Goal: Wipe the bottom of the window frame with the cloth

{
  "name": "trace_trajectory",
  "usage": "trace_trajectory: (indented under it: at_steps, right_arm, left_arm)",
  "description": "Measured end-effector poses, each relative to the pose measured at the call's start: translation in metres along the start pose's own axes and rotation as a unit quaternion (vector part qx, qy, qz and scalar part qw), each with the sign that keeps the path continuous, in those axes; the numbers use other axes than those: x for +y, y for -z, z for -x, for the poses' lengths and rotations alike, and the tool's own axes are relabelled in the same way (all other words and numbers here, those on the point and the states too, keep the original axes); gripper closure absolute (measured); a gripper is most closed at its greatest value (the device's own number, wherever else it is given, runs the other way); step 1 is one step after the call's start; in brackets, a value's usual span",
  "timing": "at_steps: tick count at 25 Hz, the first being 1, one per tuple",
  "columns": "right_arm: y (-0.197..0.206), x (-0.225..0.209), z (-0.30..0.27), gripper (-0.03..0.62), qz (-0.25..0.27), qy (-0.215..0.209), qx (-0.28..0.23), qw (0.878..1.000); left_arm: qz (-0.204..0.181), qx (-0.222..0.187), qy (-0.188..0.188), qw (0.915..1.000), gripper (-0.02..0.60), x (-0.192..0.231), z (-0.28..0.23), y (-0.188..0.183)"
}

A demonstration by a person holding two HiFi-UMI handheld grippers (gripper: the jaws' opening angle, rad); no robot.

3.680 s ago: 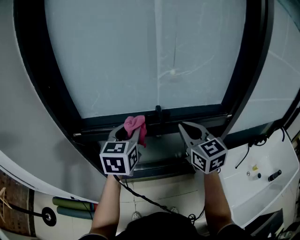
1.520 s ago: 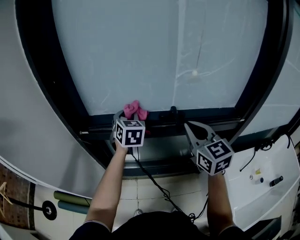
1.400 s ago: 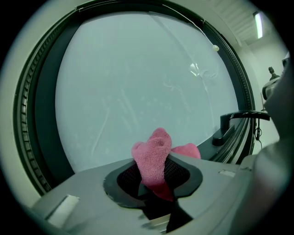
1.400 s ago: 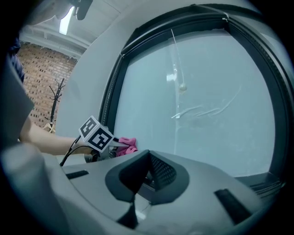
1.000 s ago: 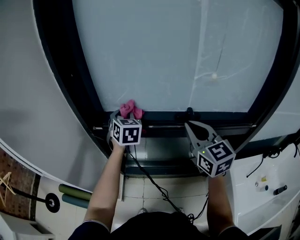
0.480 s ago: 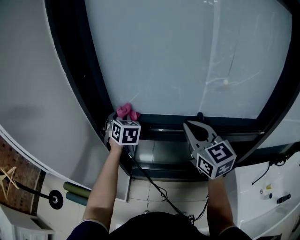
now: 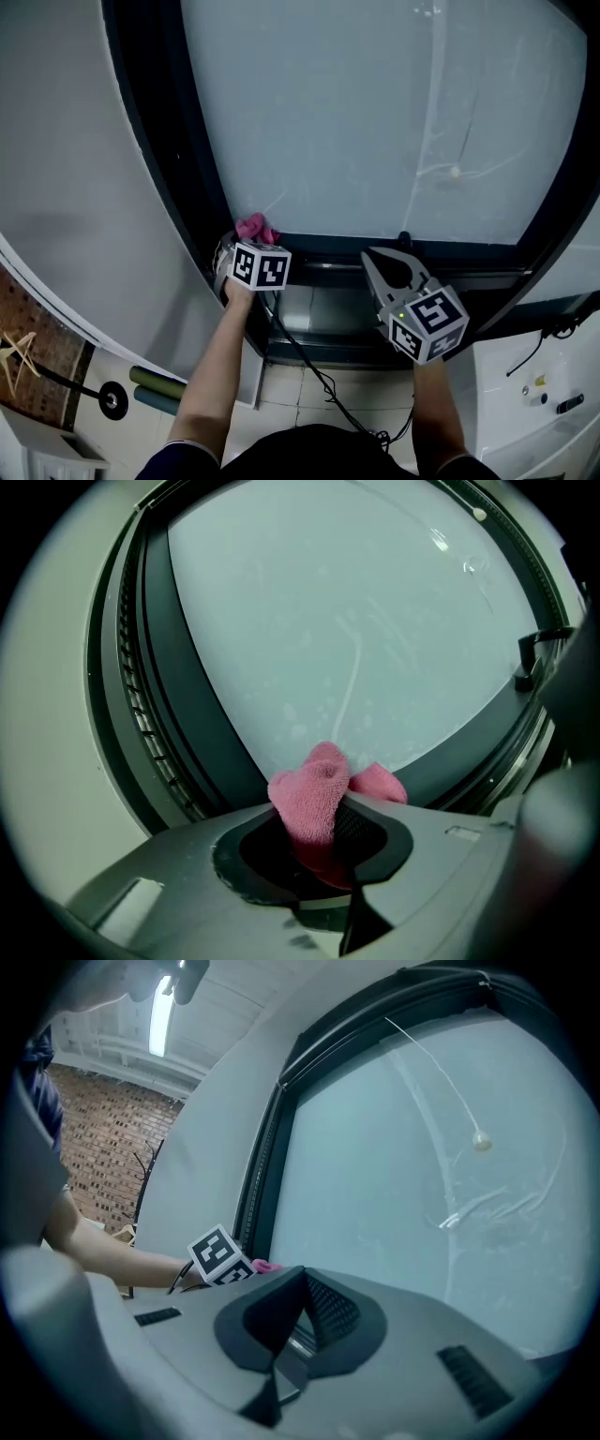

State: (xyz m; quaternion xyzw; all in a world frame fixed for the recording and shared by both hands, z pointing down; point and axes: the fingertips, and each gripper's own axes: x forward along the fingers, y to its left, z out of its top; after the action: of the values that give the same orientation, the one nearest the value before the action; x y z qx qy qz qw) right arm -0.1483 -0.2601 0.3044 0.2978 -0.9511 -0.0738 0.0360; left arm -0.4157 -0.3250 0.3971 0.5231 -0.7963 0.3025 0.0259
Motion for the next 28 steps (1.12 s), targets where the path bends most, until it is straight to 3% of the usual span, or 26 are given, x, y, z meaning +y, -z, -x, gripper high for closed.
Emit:
trace_trajectory:
  at_steps: [7,16,21,28]
  right_arm:
    - [-0.001,-0.011,0.017,0.592,-0.005,0.02,-0.001,1.0]
    - [-0.001,-0.02,0.038,0.592,-0.006,0.037,-0.001,0.999]
    - [-0.003,-0.034,0.061,0.592,-0.002,0.06,0.0,0.998]
    - [-0.004,-0.074,0.12,0.592,0.0,0.119,-0.005,0.993]
  left_arm:
    - [0.042,-0.05,0.006,0.9979,0.465,0.005,0.021,-0.017]
    - [0.071,-0.082,0.049,0.9929,0.465,-0.015,0.049,-0.04]
    - [0.071,-0.14,0.088,0.9836,0.465,-0.045,0.086,-0.096]
    - [0.057,-0.204,0.17,0.9625,0.465,-0.128,0.137,-0.174]
